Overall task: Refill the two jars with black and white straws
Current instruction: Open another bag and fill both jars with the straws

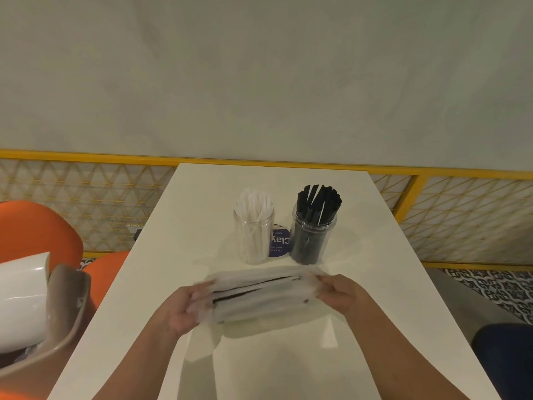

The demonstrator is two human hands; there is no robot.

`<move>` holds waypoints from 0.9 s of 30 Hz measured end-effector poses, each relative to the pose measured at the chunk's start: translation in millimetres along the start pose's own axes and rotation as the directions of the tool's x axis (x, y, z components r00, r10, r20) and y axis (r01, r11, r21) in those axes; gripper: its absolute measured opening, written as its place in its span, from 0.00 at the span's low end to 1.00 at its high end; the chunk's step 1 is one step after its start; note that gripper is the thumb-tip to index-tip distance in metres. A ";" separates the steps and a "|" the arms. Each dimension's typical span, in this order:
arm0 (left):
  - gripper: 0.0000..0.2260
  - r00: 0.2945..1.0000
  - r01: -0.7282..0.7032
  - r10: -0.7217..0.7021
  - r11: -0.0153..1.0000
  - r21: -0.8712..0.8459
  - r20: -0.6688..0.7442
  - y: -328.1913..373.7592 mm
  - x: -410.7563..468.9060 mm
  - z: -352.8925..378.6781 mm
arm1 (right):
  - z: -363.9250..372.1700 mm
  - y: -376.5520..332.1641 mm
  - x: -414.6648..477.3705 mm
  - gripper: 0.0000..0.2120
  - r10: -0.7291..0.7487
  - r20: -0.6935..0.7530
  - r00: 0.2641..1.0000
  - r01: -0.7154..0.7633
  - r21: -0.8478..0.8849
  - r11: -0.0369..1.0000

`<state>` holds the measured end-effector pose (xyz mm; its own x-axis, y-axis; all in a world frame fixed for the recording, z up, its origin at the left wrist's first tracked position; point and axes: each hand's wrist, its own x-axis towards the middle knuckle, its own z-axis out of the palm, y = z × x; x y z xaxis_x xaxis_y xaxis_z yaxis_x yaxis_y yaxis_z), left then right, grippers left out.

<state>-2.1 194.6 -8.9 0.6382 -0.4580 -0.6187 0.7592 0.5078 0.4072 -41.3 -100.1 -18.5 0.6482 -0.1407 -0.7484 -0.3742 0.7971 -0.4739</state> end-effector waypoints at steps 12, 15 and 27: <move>0.12 0.919 -0.026 0.068 0.993 0.112 -0.388 -1.8 25.4 -2.7 | -20.8 18.3 10.8 0.19 0.022 -0.121 0.992 -0.038 -0.128 0.991; 0.12 0.917 0.022 0.050 0.984 0.176 -0.395 -1.7 27.9 -9.3 | -19.2 18.4 7.9 0.08 -0.006 -0.172 0.985 -0.032 -0.217 0.976; 0.05 0.563 -0.399 0.686 -0.263 0.879 0.461 -23.7 21.5 44.4 | 28.4 16.1 -19.9 0.07 -0.676 0.534 0.508 0.634 -0.763 -0.126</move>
<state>-0.6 140.3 -2.0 0.9391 -0.2453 0.2407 -0.3417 -0.5917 0.7302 -41.4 -67.7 2.0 0.9360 -0.2972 0.1884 -0.0478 -0.6379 -0.7686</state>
